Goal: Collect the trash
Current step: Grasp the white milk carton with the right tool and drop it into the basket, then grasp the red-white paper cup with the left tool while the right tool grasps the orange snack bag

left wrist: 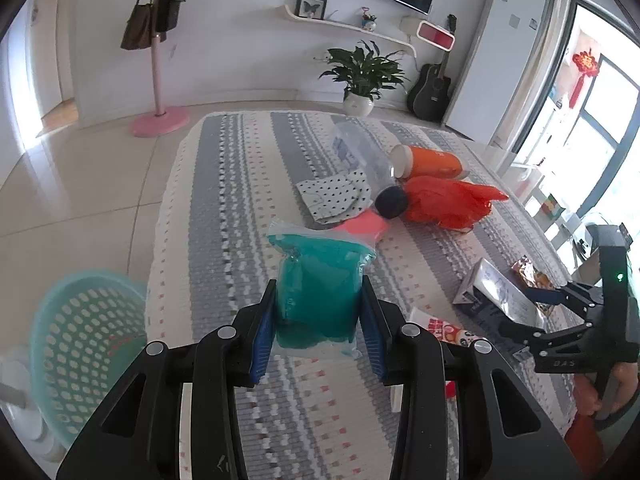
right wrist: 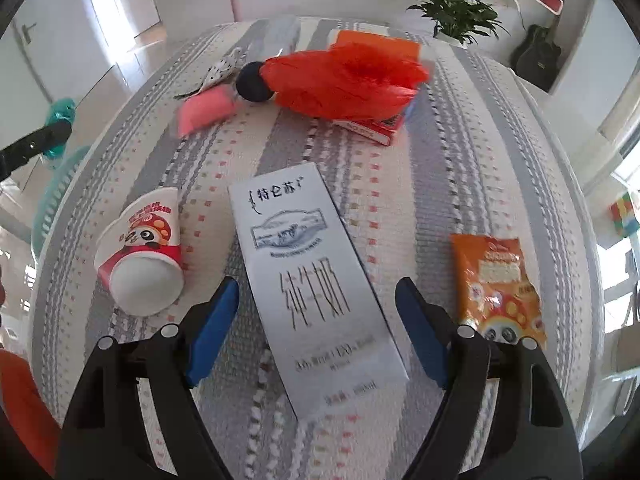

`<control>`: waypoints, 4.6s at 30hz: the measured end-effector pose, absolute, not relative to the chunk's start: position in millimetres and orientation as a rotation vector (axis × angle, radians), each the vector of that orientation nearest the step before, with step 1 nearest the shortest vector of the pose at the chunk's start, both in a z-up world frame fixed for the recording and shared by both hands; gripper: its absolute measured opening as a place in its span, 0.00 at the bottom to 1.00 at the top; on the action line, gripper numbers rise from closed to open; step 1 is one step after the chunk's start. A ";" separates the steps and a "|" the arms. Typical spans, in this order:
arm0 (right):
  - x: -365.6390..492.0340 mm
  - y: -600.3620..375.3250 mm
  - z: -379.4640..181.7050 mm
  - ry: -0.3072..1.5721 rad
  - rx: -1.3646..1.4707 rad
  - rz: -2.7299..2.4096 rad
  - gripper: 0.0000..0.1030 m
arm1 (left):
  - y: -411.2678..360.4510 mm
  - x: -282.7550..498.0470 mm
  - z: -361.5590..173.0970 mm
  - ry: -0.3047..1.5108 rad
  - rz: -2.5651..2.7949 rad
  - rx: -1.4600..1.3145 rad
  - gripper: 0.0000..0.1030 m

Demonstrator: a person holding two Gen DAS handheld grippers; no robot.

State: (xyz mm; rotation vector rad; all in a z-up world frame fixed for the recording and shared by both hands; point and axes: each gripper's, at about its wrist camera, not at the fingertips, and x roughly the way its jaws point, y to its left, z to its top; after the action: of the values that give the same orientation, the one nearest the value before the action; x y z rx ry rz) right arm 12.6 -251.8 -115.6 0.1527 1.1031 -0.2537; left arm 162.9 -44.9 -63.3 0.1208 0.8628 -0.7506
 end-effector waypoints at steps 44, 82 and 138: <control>234.6 41.8 -88.1 1.025 0.255 0.227 0.61 | 220.0 251.9 -90.1 1.020 -0.163 -0.390 0.54; -34.4 -269.5 -49.5 0.854 0.123 -0.435 0.60 | -99.6 47.9 -63.8 0.897 -0.742 0.196 0.69; -48.9 -343.1 -139.4 1.102 0.294 -0.553 0.77 | -125.0 97.6 -106.3 1.071 -0.694 0.004 0.47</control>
State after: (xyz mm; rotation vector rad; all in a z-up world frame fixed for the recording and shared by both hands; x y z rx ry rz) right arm -48.9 -343.1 -139.4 0.2937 1.1024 -0.5534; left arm 97.6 -125.0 -106.3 0.0039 1.0707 -0.6941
